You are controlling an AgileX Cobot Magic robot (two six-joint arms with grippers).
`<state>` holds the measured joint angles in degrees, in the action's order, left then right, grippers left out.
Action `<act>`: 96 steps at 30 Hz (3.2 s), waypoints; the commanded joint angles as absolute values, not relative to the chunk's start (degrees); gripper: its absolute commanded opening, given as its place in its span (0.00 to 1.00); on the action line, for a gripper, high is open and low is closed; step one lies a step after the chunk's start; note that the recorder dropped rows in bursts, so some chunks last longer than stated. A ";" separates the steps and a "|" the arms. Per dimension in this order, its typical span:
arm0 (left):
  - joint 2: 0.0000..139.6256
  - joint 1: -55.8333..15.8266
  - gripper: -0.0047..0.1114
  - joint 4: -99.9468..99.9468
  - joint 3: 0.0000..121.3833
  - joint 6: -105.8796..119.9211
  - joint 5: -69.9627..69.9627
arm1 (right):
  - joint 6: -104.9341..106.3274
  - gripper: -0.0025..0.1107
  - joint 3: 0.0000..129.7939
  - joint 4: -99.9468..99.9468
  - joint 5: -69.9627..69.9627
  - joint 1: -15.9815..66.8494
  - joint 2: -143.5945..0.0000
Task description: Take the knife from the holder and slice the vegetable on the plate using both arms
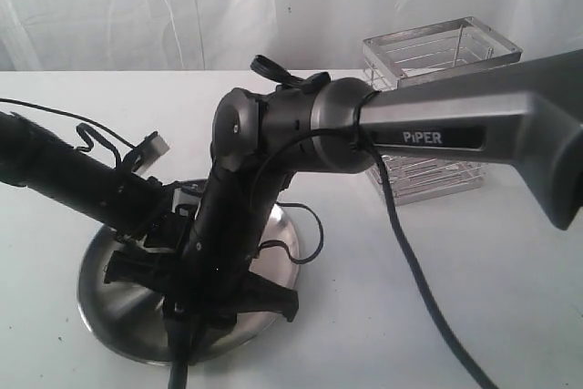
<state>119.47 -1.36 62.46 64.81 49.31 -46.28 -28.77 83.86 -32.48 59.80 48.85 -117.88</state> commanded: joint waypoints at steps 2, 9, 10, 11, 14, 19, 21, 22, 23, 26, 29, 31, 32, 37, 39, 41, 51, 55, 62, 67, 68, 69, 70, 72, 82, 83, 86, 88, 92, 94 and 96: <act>121.58 -1.36 0.04 55.39 63.46 45.53 -45.92 | -27.11 0.02 83.91 -34.29 60.04 52.63 -121.50; 121.58 -1.36 0.04 55.24 63.46 44.32 -45.97 | -28.59 0.02 83.91 -33.25 60.75 55.52 -120.86; 121.58 -1.36 0.04 55.24 63.46 44.32 -45.97 | -28.59 0.02 83.91 -33.48 61.43 55.52 -120.74; 121.58 -1.36 0.04 55.24 63.46 44.32 -45.97 | -28.59 0.02 83.91 -33.47 61.90 55.52 -120.74; 121.17 -1.36 0.04 57.09 63.46 44.32 -46.36 | -28.59 0.02 83.91 -32.97 62.10 55.52 -120.25; 118.27 -1.25 0.04 63.99 64.01 49.06 -46.43 | -28.70 0.02 83.91 -32.32 61.93 54.06 -118.88; 116.22 -1.25 0.04 63.98 65.46 49.06 -46.43 | -28.70 0.02 83.91 -32.50 63.62 52.86 -118.79; 115.16 -1.25 0.04 63.98 66.42 49.06 -46.48 | -28.70 0.02 83.91 -32.55 64.37 52.45 -118.79; 114.44 -1.25 0.04 63.98 67.08 49.06 -46.57 | -28.70 0.02 83.91 -32.55 64.62 52.45 -118.79; 111.59 -1.25 0.04 64.26 69.35 48.66 -47.85 | -28.70 0.02 83.91 -33.51 64.52 52.45 -118.79; 110.32 -1.25 0.04 64.16 70.11 48.66 -50.13 | -28.70 0.02 83.91 -33.63 64.16 52.45 -118.79; 109.47 -1.25 0.04 60.73 70.01 48.79 -52.95 | -28.70 0.02 83.91 -33.85 63.91 52.45 -118.79; 109.23 -1.25 0.04 56.58 69.56 47.22 -53.20 | -28.70 0.02 83.91 -33.82 63.51 52.45 -118.79; 109.11 -1.25 0.04 51.99 66.35 44.57 -53.26 | -28.70 0.02 83.91 -33.99 61.71 52.45 -118.79; 109.11 -1.25 0.04 52.16 65.04 44.69 -51.17 | -28.70 0.02 83.91 -33.99 61.40 52.45 -118.79; 109.11 -1.25 0.04 53.28 63.70 45.27 -48.86 | -28.70 0.02 83.91 -33.99 61.26 52.45 -118.79; 112.32 -3.67 0.04 61.20 61.80 51.39 -47.42 | -28.21 0.02 83.91 -34.04 60.65 52.45 -118.79; 113.05 -6.10 0.04 58.26 61.80 50.62 -45.38 | -28.31 0.02 83.91 -34.43 60.31 52.45 -118.79; 113.05 -6.44 0.04 57.75 61.80 49.89 -43.66 | -28.31 0.02 83.91 -34.54 59.87 52.45 -118.79; 113.37 -6.44 0.04 52.24 61.80 45.59 -41.55 | -28.31 0.02 83.91 -34.54 59.49 52.45 -118.79; 113.37 -6.44 0.04 52.24 61.80 45.59 -41.45 | -28.31 0.02 83.91 -34.54 59.20 52.45 -118.79; 113.37 -6.44 0.04 52.24 61.80 45.59 -41.45 | -28.41 0.02 83.91 -34.54 58.96 52.45 -118.79; 113.37 -6.44 0.04 52.24 61.80 45.59 -41.33 | -28.39 0.02 83.91 -34.54 58.72 52.45 -118.79; 113.37 -6.44 0.04 52.11 61.69 45.59 -40.16 | -28.39 0.02 83.91 -34.54 58.72 52.45 -118.79; 117.41 -6.33 0.04 51.77 56.60 45.59 -34.09 | -28.39 0.02 83.91 -34.54 57.87 52.45 -118.79; 118.26 -6.33 0.04 51.78 56.45 45.59 -34.26 | -28.39 0.02 83.91 -34.54 57.97 52.45 -118.79; 119.95 -6.33 0.04 53.68 56.45 46.14 -34.18 | -28.39 0.02 83.91 -34.54 59.71 52.45 -118.79; 120.33 -6.33 0.04 56.08 56.56 47.55 -34.37 | -28.39 0.02 83.91 -34.43 61.04 52.67 -118.79; 120.69 -6.33 0.04 58.64 57.66 50.33 -35.65 | -28.39 0.02 83.91 -34.56 62.06 54.13 -118.79; 120.69 -6.33 0.04 58.64 58.04 50.33 -35.65 | -28.39 0.02 83.91 -34.84 62.34 54.83 -118.79; 120.69 -6.33 0.04 58.64 58.04 50.33 -35.65 | -28.39 0.02 83.91 -34.84 62.77 55.63 -118.79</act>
